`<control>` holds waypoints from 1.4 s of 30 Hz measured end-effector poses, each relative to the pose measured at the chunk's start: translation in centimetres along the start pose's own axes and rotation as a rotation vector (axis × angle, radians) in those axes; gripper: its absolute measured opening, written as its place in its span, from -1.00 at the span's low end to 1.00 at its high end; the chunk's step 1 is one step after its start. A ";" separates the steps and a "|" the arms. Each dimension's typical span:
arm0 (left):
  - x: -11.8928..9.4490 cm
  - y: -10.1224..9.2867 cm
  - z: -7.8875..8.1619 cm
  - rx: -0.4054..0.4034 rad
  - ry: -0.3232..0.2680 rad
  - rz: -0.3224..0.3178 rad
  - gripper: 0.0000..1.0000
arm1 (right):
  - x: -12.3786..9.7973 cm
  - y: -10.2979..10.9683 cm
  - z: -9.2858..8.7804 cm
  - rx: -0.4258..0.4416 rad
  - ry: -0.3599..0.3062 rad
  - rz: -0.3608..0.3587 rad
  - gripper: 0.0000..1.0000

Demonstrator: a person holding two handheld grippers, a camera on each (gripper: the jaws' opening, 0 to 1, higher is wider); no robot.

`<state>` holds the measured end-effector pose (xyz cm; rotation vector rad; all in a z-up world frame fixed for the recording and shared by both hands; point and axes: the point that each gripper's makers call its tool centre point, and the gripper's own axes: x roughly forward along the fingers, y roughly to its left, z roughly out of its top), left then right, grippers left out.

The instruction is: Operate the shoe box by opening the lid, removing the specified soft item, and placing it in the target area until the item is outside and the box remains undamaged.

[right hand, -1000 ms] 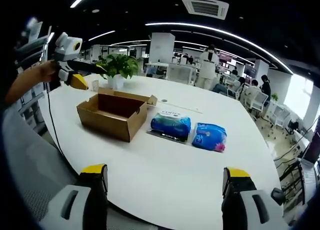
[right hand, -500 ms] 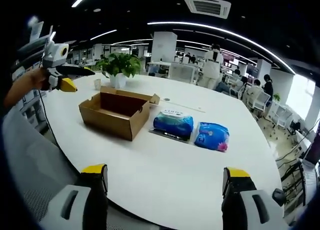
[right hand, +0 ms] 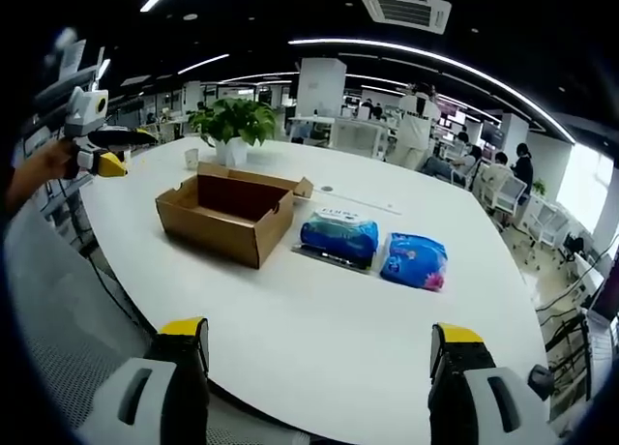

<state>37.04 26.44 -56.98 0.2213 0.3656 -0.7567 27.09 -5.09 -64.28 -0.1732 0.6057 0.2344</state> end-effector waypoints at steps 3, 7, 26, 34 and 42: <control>-1.3 0.6 -0.2 -0.014 -0.011 0.024 0.98 | 0.0 0.0 -0.1 -0.001 0.004 0.001 0.90; -2.7 1.4 -0.7 -0.023 -0.016 0.062 0.98 | 0.0 0.1 -0.1 -0.003 0.010 0.002 0.90; -8.4 2.0 -3.8 -0.116 -0.042 0.212 0.98 | 0.3 1.7 1.3 -0.101 0.049 0.118 0.92; -8.4 1.0 -5.0 -0.126 -0.037 0.216 0.98 | 1.1 1.6 4.4 -0.162 0.022 0.157 0.89; -8.5 0.7 -5.6 -0.148 -0.060 0.228 0.98 | 2.4 2.4 7.2 -0.250 0.005 0.210 0.78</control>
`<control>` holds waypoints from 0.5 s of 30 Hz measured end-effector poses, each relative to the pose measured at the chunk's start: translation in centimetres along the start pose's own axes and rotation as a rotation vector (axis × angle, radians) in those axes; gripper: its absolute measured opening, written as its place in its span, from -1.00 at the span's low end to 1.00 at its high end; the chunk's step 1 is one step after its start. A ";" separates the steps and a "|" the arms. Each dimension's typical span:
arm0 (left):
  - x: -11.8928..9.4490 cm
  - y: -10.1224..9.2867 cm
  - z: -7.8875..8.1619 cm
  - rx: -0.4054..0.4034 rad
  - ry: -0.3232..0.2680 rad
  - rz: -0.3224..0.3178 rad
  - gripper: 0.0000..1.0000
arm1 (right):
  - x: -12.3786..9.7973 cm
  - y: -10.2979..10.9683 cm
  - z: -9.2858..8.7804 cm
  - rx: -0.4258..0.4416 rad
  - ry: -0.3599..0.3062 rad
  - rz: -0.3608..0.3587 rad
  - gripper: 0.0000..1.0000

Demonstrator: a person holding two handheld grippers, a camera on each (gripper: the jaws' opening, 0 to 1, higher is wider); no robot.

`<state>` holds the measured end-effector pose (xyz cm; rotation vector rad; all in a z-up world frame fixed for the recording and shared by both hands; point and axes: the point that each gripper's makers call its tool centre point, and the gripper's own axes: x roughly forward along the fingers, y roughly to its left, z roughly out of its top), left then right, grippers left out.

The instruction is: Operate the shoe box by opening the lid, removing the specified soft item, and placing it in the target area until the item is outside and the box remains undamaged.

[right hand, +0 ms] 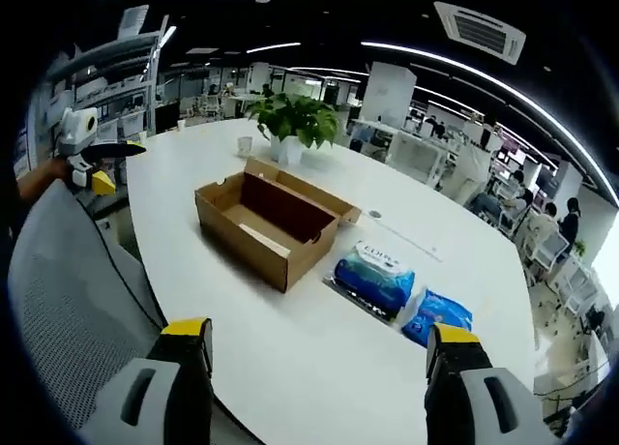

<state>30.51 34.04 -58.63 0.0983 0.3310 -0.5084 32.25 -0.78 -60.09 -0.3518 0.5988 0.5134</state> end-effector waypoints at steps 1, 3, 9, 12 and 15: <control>0.0 -0.1 -0.2 -0.006 -0.002 0.000 0.98 | 0.2 0.1 0.3 0.000 -0.001 0.011 0.78; 0.1 -0.1 -0.4 -0.006 0.003 0.001 0.98 | 0.7 0.5 1.0 -0.012 -0.003 0.035 0.78; 0.3 -0.4 -0.4 0.011 0.000 0.005 0.98 | 1.9 0.9 3.7 -0.110 -0.038 0.071 0.72; 0.4 -0.6 -0.4 0.034 0.004 0.009 0.98 | 2.7 1.1 4.9 -0.133 -0.050 0.094 0.64; 0.4 -1.0 -0.2 0.025 0.004 0.000 0.98 | 3.5 1.0 6.0 -0.163 -0.063 0.103 0.60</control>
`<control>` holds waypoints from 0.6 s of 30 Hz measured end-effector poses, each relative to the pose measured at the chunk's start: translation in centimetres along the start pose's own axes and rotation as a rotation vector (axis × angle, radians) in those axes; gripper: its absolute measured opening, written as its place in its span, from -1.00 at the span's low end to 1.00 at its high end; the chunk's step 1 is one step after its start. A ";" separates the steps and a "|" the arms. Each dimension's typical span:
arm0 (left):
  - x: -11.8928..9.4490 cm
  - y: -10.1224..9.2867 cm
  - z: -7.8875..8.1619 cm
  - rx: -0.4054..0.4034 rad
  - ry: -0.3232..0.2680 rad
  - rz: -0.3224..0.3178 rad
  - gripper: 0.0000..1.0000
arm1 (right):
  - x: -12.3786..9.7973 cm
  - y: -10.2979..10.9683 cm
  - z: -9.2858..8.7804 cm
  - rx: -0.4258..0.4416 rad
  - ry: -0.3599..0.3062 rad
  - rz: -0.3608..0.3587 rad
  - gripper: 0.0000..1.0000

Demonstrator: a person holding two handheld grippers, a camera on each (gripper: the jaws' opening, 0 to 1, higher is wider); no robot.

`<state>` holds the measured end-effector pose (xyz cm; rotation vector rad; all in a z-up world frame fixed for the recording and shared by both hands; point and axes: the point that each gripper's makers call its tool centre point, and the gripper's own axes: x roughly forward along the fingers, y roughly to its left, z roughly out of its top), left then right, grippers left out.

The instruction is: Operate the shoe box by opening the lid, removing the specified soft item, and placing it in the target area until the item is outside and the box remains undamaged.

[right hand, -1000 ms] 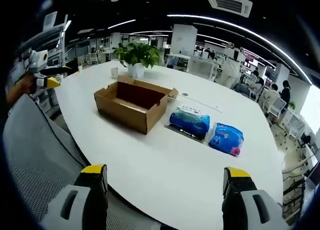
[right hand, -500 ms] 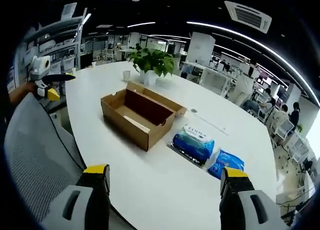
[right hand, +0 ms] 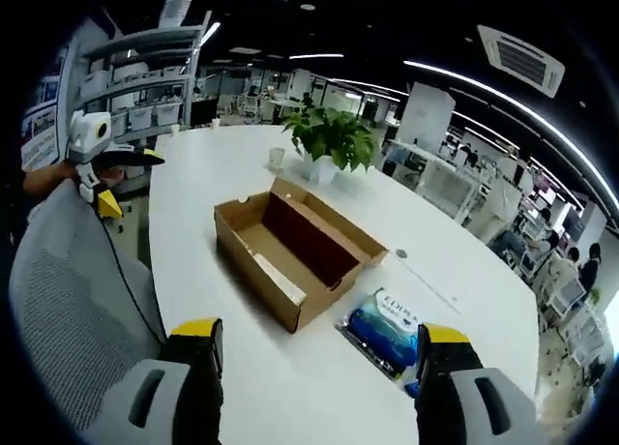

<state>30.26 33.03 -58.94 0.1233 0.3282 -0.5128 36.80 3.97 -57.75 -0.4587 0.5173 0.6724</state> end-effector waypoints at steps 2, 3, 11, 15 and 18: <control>-0.1 -0.2 0.4 0.005 -0.010 0.004 0.98 | 0.8 -0.5 1.0 -0.044 -0.016 0.002 0.56; -0.1 -0.2 0.5 0.010 -0.012 0.006 0.98 | 1.1 -0.6 1.3 -0.056 -0.019 0.006 0.56; -0.6 -0.8 1.2 -0.001 -0.008 0.028 0.97 | 3.7 -1.2 3.4 -0.177 -0.030 0.079 0.46; -0.3 -1.2 1.1 0.004 0.003 0.026 0.97 | 5.1 -0.9 3.8 -0.219 -0.028 0.145 0.37; 0.0 -1.2 0.8 0.003 0.005 0.033 0.96 | 5.9 -0.8 4.0 -0.249 -0.016 0.193 0.36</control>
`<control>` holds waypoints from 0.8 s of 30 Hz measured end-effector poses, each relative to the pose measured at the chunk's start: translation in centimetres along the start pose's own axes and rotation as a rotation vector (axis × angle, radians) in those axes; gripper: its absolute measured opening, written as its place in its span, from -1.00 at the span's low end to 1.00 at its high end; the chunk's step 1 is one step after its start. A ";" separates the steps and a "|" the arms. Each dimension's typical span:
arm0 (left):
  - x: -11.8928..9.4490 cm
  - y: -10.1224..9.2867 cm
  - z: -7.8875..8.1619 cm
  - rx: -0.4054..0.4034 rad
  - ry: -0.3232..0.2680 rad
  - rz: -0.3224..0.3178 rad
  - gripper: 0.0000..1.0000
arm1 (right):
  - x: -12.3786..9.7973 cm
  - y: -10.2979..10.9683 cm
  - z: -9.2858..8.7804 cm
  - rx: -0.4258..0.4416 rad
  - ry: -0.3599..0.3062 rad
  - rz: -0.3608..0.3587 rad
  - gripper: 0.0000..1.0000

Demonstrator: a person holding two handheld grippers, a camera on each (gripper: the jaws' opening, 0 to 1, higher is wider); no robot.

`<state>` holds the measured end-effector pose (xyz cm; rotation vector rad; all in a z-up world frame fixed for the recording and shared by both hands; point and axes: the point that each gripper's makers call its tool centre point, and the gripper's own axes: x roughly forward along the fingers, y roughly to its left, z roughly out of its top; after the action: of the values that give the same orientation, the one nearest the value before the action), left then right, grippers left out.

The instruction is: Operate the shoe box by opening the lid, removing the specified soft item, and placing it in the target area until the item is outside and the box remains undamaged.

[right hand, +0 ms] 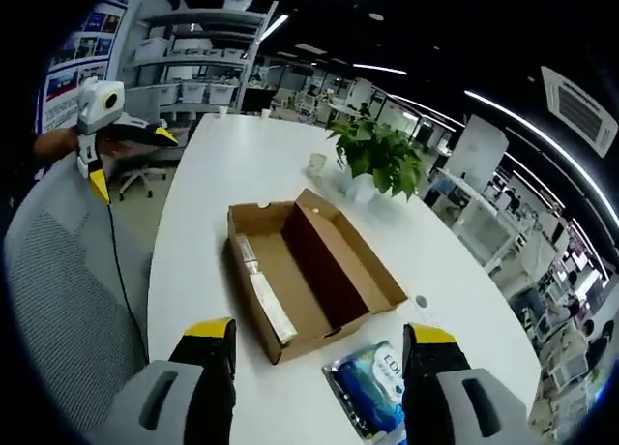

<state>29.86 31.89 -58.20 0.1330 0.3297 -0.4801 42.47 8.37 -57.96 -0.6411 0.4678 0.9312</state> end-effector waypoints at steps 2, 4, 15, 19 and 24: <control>0.1 0.2 0.0 -0.008 0.003 0.008 0.94 | 0.6 0.2 0.1 -0.008 0.001 0.057 0.31; 0.2 0.3 0.2 -0.013 -0.009 0.012 0.95 | 1.1 0.3 0.4 -0.023 -0.004 0.103 0.25; 0.2 0.1 0.9 0.013 -0.051 0.003 0.93 | 5.0 1.4 0.6 -0.104 0.014 0.326 0.09; 0.5 -0.1 0.6 -0.019 -0.041 -0.020 0.92 | 6.6 1.6 0.1 -0.145 0.034 0.368 0.07; 0.6 -0.3 0.4 0.008 -0.025 -0.026 0.90 | 8.4 1.7 -0.9 -0.160 0.071 0.427 -0.07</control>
<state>30.36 31.26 -58.04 0.1307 0.3048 -0.5087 45.34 13.38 -64.40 -0.7357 0.6112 1.3635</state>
